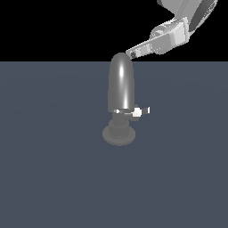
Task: Turn on the faucet by rotating a designated handle.
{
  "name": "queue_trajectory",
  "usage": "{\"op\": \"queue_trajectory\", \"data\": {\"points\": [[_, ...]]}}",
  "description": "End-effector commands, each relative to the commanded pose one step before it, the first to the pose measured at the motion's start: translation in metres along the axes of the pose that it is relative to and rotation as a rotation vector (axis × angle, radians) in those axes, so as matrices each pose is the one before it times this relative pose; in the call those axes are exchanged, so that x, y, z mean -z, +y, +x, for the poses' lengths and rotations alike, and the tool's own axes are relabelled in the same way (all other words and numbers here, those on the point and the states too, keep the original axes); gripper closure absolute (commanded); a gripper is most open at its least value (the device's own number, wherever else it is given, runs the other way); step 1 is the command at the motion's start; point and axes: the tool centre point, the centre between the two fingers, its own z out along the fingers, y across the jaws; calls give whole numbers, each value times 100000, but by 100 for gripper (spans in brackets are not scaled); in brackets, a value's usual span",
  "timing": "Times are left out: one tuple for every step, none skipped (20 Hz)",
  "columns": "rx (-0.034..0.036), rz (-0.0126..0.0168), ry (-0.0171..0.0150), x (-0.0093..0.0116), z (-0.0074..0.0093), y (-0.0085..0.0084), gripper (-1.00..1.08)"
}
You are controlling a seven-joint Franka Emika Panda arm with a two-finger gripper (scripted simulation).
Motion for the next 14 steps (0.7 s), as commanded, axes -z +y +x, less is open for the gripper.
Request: {"op": "queue_trajectory", "data": {"points": [[-4771, 2620, -5552, 103, 1541, -170, 108], [-1890, 1049, -2171, 38, 616, -68, 108], [-1892, 1051, -2169, 37, 616, -67, 108], [-1900, 1058, -2175, 35, 618, -67, 108], [-1912, 1066, -2186, 35, 623, -67, 108], [-1925, 1075, -2198, 33, 626, -67, 108], [-1941, 1086, -2214, 32, 632, -67, 108], [-1960, 1099, -2232, 31, 638, -67, 108], [-1978, 1111, -2250, 29, 644, -66, 108], [-1996, 1123, -2269, 27, 651, -65, 108], [-2015, 1136, -2289, 25, 658, -65, 108], [-2037, 1151, -2312, 22, 667, -64, 108], [-2056, 1164, -2331, 21, 674, -63, 108], [-1983, 1124, -2246, 18, 651, -60, 108]]}}
